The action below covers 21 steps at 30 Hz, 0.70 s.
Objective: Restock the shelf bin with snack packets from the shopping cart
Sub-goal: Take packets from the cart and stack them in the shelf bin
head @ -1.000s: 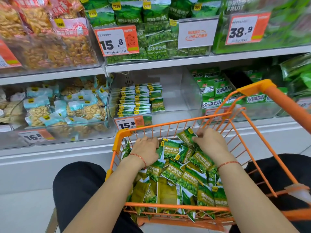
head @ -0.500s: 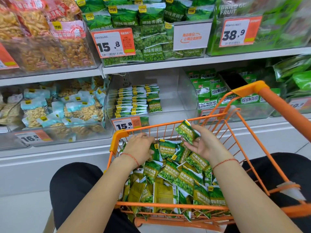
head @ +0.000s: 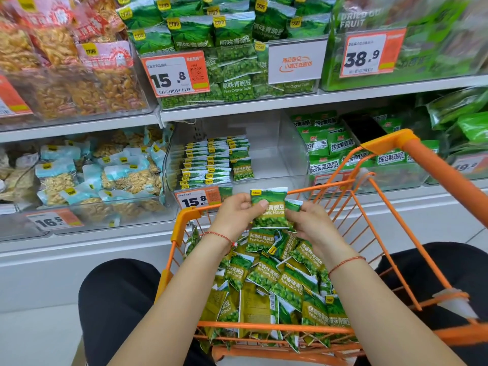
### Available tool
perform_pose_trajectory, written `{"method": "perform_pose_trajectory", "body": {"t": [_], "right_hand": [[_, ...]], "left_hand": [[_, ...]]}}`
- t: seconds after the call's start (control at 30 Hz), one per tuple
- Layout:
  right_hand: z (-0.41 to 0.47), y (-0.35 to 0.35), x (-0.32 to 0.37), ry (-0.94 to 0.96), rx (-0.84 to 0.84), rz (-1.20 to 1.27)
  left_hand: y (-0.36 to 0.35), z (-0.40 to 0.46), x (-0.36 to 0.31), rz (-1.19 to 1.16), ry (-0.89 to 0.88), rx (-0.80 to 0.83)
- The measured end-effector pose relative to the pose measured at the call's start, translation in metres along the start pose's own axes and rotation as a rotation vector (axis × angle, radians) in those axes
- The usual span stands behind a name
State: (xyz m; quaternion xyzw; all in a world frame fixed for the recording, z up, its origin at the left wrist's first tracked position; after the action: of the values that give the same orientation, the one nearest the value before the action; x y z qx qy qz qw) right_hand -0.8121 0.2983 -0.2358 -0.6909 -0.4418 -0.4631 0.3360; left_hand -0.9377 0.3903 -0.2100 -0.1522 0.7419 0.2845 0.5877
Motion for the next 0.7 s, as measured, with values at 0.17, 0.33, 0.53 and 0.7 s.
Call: {"method": "perform_pose_trajectory", "body": {"t": [0.17, 0.33, 0.53, 0.7], "right_hand": [[-0.002, -0.009, 0.001, 0.006, 0.1, 0.234], [-0.001, -0.016, 0.002, 0.031, 0.166, 0.264], [-0.001, -0.017, -0.003, -0.054, 0.207, 0.324], [-0.002, -0.014, 0.002, 0.022, 0.199, 0.321]], "left_hand": [[-0.007, 0.0, -0.003, 0.006, 0.001, -0.038], [-0.014, 0.003, 0.01, -0.329, 0.083, 0.046], [-0.006, 0.0, 0.021, -0.561, 0.078, -0.068], [-0.003, 0.0, 0.024, -0.702, 0.028, -0.098]]}}
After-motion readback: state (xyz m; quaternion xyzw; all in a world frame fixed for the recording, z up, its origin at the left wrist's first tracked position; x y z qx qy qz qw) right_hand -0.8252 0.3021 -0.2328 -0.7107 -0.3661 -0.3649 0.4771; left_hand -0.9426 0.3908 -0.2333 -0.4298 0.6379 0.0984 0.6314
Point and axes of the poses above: each hand's wrist, its own z-axis towards the middle knuckle, its own y-axis out of the back of the hand, x = y × z, the point moved 7 cm from there along z, towards the middle knuckle, and after that the axes turned 14 degrees about x, right-handed, at the moved point
